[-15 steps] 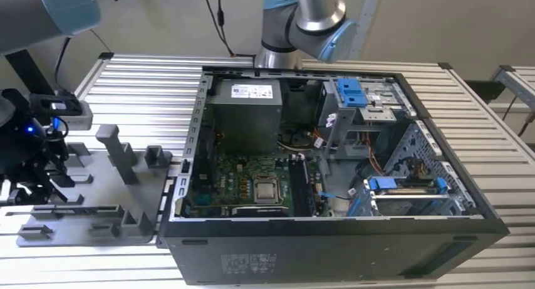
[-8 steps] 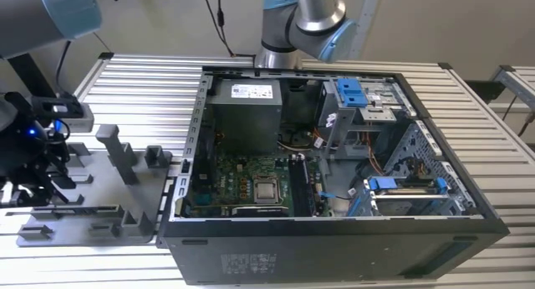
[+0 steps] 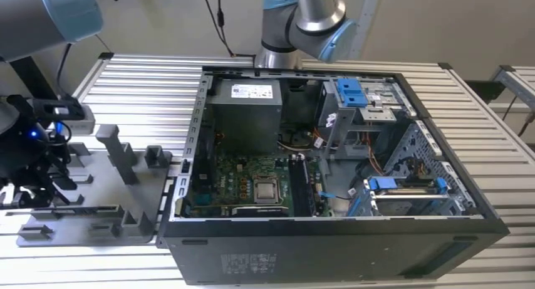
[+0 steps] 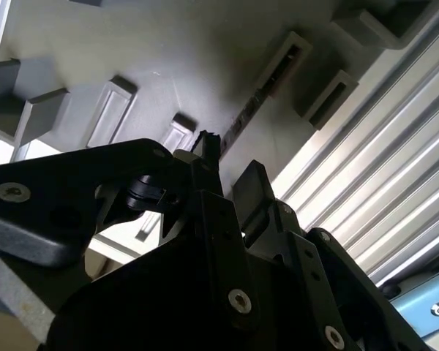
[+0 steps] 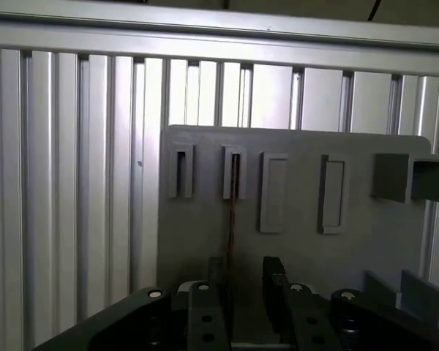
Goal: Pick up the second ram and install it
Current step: 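Pick up the second ram and move it above second insertion slot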
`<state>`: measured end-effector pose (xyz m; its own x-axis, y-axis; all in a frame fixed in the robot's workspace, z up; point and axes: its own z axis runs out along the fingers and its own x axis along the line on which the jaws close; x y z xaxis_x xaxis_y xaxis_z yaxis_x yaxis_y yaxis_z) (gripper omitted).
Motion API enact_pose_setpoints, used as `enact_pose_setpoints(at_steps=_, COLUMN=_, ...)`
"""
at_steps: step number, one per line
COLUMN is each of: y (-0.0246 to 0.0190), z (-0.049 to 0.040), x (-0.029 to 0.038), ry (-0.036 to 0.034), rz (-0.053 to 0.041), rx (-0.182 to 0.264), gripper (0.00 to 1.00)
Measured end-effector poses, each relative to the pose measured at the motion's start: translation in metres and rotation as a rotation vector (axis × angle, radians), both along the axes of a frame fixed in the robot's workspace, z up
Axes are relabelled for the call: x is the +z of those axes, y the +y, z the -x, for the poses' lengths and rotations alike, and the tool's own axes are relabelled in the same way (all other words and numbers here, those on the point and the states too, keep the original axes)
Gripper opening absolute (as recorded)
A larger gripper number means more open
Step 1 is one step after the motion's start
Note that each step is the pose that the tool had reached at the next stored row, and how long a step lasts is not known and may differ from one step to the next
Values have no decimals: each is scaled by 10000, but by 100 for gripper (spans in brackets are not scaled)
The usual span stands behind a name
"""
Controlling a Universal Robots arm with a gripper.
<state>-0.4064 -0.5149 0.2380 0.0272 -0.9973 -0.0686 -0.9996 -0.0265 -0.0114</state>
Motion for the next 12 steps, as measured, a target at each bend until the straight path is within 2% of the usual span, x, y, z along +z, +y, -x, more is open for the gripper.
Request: enact_pose_setpoints(at_steps=12, y=0, z=0, x=-115, ry=2, rz=27, rx=0, gripper=36)
